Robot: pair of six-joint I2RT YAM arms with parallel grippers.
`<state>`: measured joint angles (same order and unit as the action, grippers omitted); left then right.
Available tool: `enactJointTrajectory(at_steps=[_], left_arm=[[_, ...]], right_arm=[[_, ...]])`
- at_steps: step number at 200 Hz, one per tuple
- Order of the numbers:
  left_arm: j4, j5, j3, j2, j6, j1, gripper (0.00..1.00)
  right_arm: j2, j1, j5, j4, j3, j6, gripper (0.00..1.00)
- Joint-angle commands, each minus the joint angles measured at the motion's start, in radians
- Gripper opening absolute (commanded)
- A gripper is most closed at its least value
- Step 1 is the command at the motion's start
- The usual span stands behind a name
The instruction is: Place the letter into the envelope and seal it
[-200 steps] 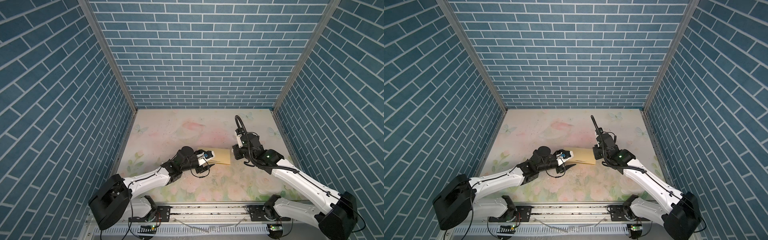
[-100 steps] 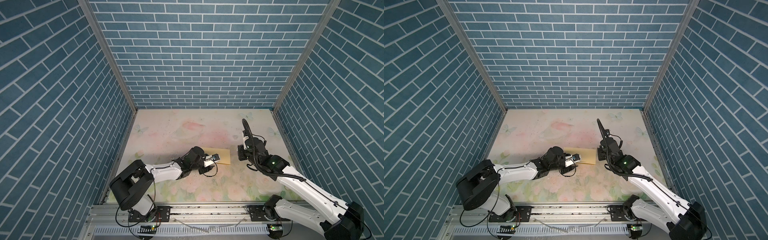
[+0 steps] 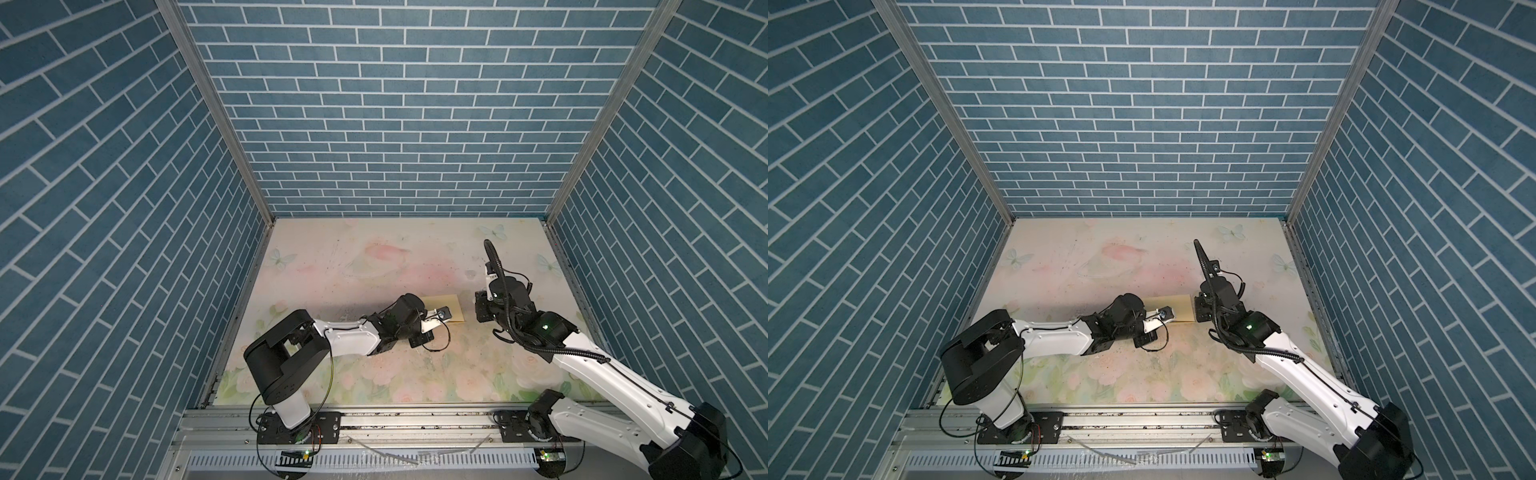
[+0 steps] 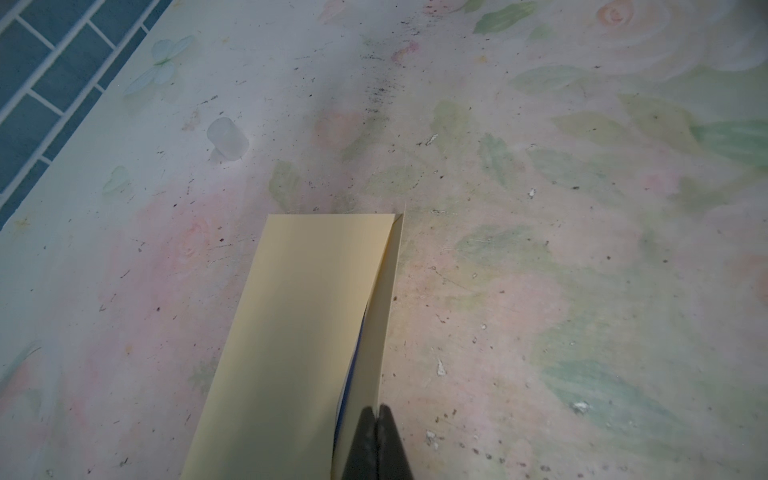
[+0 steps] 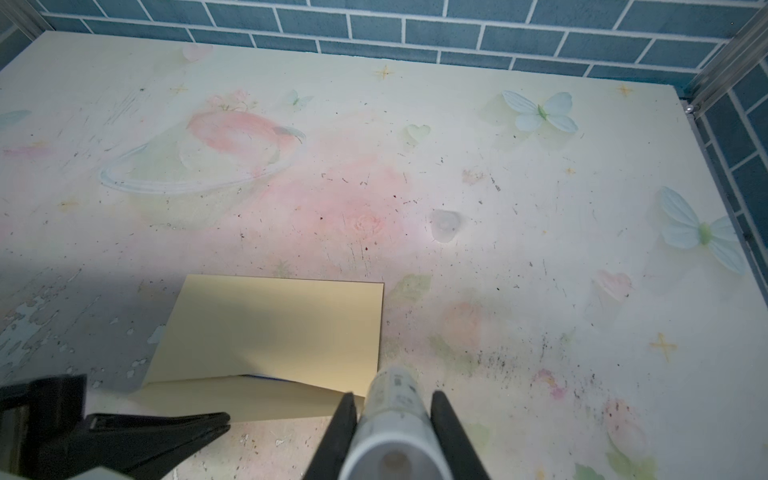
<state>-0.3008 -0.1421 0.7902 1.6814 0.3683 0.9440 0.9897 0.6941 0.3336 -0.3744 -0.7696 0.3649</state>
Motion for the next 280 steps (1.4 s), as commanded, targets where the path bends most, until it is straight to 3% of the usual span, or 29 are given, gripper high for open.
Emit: enactJointTrajectory(at_steps=[1, 39, 96, 136, 200, 280], left_arm=[[0.047, 0.098, 0.030, -0.002, -0.119, 0.042, 0.00], [0.062, 0.191, 0.044, 0.007, -0.245, 0.102, 0.00], [0.006, 0.136, 0.021, -0.104, -0.299, 0.098, 0.45], [0.017, 0.106, -0.006, -0.215, -0.422, 0.024, 0.58], [0.087, 0.110, -0.028, -0.163, -0.495, -0.044, 0.61], [0.050, 0.102, -0.060, -0.026, -0.505, -0.039, 0.58]], right_arm=[[0.002, -0.008, -0.010, 0.042, 0.027, 0.061, 0.00], [0.029, -0.018, -0.040, 0.068, 0.029, 0.068, 0.00], [0.032, -0.025, -0.082, 0.104, 0.035, 0.067, 0.00], [0.030, -0.027, -0.119, 0.129, 0.036, 0.059, 0.00], [0.098, -0.026, -0.207, 0.199, 0.021, 0.051, 0.00], [0.179, -0.025, -0.262, 0.239, 0.005, 0.087, 0.00]])
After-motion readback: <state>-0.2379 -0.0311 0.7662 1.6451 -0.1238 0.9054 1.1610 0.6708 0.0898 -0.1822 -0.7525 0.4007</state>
